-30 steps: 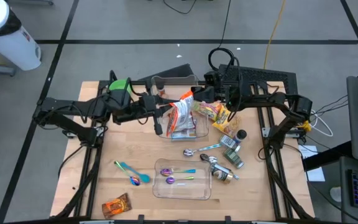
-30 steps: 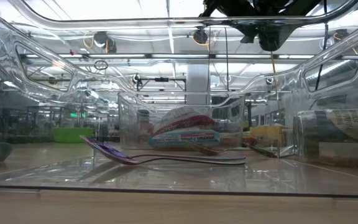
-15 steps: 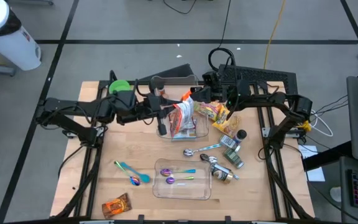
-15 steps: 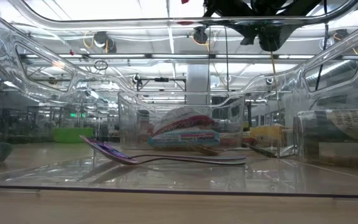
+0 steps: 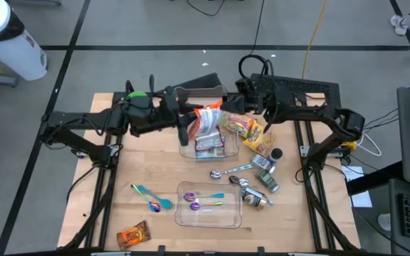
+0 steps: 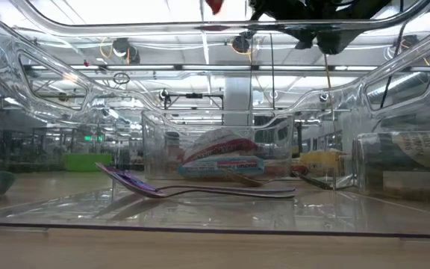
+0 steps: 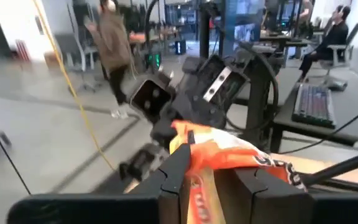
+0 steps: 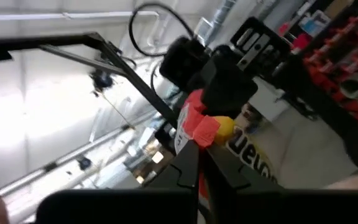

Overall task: Pick & Place Food Item
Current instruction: Put the orange noodle pack into the middle transparent bin

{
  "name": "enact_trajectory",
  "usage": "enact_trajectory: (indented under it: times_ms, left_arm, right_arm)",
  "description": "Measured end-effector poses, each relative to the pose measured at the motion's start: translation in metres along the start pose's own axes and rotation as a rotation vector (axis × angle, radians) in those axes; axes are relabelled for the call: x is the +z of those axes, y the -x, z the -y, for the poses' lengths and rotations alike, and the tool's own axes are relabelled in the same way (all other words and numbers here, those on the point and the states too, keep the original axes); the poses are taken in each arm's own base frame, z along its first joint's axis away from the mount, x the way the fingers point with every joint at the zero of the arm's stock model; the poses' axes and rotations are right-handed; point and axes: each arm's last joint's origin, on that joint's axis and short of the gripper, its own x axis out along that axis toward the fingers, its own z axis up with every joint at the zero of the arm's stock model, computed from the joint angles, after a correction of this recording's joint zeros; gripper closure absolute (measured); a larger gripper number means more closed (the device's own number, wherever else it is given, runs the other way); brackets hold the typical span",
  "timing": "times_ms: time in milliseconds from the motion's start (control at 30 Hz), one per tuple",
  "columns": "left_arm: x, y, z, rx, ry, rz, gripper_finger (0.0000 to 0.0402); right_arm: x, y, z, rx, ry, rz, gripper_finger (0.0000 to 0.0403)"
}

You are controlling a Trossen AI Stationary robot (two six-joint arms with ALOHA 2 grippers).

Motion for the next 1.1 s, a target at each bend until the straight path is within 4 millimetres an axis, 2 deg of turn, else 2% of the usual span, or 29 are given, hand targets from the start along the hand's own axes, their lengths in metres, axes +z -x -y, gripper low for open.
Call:
enact_trajectory:
  times_ms: [200,433,700,900,1100]
  left_arm:
    - [0.004,0.005,-0.014,-0.054,0.124,-0.005,0.0314]
    - [0.01,0.005,-0.027,-0.095,0.215,0.027,0.0314]
    - [-0.005,-0.017,-0.031,-0.135,0.316,-0.051,0.0313]
    - [-0.009,-0.033,-0.026,-0.179,0.282,-0.015,0.0313]
    - [-0.011,-0.039,-0.025,-0.194,0.262,0.003,0.0314]
  right_arm:
    - [0.009,0.008,-0.01,-0.056,0.047,-0.041,0.0402]
    - [0.006,0.009,-0.012,-0.109,0.052,-0.117,0.0402]
    - [-0.002,0.005,-0.007,-0.127,0.056,-0.174,0.0403]
    - [-0.003,0.005,-0.006,-0.134,0.063,-0.179,0.0403]
    - [-0.004,0.005,-0.006,-0.125,0.062,-0.198,0.0403]
